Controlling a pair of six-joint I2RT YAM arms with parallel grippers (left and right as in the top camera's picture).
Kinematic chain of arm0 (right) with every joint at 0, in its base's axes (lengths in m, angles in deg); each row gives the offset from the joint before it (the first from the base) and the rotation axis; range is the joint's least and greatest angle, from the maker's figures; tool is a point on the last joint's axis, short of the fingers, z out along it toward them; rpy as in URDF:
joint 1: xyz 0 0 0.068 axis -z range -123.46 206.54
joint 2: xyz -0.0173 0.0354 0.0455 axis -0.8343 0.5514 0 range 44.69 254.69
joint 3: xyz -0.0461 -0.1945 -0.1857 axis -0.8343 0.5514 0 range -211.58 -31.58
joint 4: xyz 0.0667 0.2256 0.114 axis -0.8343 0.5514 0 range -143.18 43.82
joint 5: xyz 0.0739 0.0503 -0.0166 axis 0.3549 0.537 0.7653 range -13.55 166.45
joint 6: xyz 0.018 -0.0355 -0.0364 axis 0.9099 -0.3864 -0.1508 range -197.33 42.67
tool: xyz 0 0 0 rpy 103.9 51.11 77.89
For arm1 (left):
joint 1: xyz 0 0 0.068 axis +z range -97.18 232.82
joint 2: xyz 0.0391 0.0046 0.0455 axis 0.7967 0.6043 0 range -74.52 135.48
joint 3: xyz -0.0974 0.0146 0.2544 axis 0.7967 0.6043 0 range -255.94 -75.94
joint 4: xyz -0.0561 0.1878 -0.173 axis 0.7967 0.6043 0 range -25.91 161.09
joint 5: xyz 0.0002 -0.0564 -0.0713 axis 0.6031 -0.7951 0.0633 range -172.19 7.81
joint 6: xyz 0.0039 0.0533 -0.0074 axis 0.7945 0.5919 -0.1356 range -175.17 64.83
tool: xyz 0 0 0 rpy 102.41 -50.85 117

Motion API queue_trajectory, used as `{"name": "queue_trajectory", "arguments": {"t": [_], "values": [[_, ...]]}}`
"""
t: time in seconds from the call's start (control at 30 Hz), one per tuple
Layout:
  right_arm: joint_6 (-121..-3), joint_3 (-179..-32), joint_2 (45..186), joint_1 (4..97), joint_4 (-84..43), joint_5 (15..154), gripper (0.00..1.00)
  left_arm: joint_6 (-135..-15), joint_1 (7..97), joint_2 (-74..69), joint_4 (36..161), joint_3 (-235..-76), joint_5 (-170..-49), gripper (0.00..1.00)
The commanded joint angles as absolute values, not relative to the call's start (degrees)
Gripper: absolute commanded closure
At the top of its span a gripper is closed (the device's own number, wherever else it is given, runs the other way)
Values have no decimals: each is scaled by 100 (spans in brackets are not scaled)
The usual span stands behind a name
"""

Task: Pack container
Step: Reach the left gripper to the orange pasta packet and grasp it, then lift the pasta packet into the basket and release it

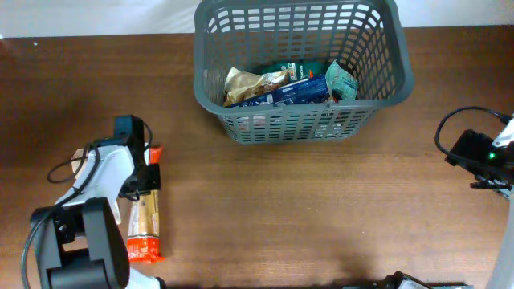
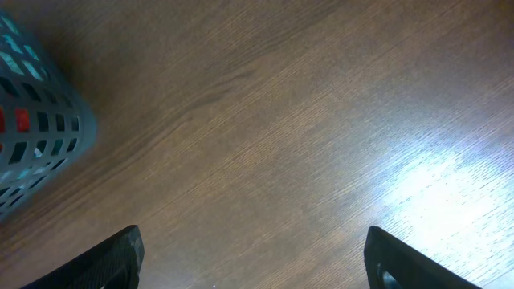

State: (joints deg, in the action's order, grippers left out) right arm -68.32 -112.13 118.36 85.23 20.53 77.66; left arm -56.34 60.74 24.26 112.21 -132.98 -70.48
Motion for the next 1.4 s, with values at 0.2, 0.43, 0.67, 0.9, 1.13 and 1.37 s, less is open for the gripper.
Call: {"name": "queue_trajectory", "arguments": {"t": [0.2, 0.43, 0.67, 0.9, 1.13, 1.37], "values": [[-6825, -11226, 11742, 8545, 2068, 7821, 16, -4887, 6109, 2896, 11749, -15038, -7940, 99], [-6825, -11226, 11742, 8545, 2077, 7821, 16, -4727, 6109, 2896, 12591, -17505, -8355, 98], [-6825, -11226, 11742, 8545, 2079, 7821, 16, -3429, 5834, 2896, 12302, -20054, -9547, 98], [-6825, -11226, 11742, 8545, 2079, 7821, 16, -63, 4616, 2896, 12005, -21031, -10191, 99], [-6827, -11226, 11742, 8545, 2086, 7821, 16, 2217, 3163, 3233, 12003, -21024, -9927, 98], [-6825, -11226, 11742, 8545, 2125, 7821, 16, 2020, 2363, 4265, 11966, -21024, -9101, 98]]}}
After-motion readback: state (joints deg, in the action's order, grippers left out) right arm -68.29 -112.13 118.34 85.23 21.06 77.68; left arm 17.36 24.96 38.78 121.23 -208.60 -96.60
